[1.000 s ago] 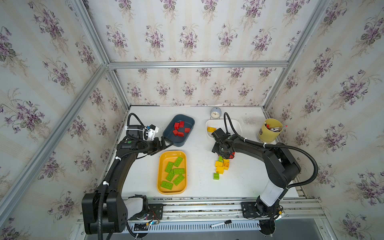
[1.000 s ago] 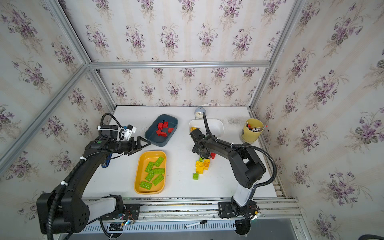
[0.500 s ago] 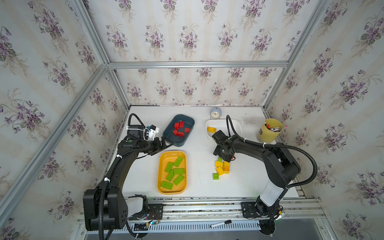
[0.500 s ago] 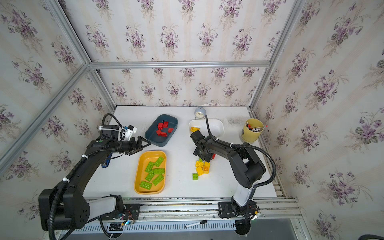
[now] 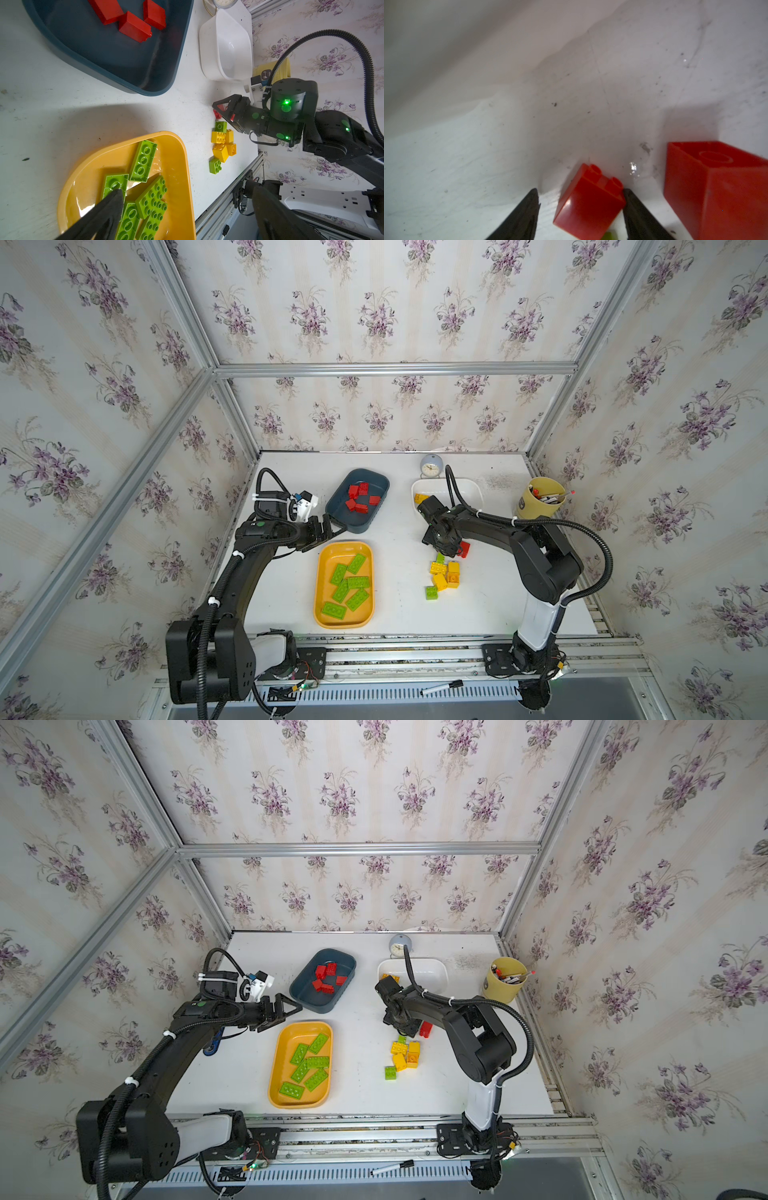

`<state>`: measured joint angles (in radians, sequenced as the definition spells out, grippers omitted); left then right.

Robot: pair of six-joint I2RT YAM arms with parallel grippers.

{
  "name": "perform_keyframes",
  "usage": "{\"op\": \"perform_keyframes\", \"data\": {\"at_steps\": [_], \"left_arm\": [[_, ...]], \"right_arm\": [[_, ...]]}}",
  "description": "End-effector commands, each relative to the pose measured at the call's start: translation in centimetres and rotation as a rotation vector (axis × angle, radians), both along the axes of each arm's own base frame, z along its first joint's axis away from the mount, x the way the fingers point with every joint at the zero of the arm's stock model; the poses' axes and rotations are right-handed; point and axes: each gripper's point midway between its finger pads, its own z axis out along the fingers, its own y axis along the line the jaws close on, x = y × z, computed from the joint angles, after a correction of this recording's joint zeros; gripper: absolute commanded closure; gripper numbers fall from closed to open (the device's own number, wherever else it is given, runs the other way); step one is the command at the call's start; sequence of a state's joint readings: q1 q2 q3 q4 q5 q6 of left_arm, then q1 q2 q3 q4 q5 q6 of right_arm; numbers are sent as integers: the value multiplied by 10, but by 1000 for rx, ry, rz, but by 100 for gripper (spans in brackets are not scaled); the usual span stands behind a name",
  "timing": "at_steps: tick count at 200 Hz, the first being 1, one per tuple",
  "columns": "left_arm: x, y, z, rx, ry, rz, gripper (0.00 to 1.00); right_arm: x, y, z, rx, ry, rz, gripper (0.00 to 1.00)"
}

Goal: Sort the legos into containers by color
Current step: 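Lower the right gripper and close it on the red 2x2 brick, then carry the red brick into the teal bin and open the right gripper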

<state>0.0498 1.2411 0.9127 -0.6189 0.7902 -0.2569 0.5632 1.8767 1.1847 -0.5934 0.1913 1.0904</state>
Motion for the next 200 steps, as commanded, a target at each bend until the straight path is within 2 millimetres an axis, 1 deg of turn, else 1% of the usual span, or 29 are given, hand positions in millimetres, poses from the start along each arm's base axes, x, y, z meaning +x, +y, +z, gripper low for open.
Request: {"op": "perform_keyframes", "data": {"at_steps": [1,19,24,41,75,98,113,139,152,162,174,200], "left_arm": [[0,-2,3,-17,-17,-13,1],[-1,-4,3,-29,-12,-16,1],[-3,-4,11,-31,-40,-15,1],[-5,-6,12,-37,-44,-17,1],[-7,-6,13,-40,-50,-18,1],[-6,-6,15,-39,-54,-19,1],[-6,-6,16,-40,-56,-17,1],[-4,-6,20,-42,-66,-17,1],[-3,-6,23,-41,-74,-17,1],[-3,-6,25,-41,-77,-16,1],[-1,-6,28,-43,-84,-14,1],[2,-5,36,-44,-101,-11,1]], "right_arm": [[1,-4,-1,-41,18,7,37],[2,-6,-4,-68,27,27,42],[3,-6,-5,-75,29,32,43],[1,-11,-7,-115,43,51,48],[-3,-14,-3,-210,41,139,55],[-8,-15,-4,-210,50,151,61],[-8,-15,2,-209,39,162,65],[-3,-14,22,-202,-14,186,70],[4,-7,36,-170,-56,209,73],[8,2,46,-141,-90,244,75],[15,20,61,-85,-136,304,75],[28,70,94,58,-238,444,75]]}}
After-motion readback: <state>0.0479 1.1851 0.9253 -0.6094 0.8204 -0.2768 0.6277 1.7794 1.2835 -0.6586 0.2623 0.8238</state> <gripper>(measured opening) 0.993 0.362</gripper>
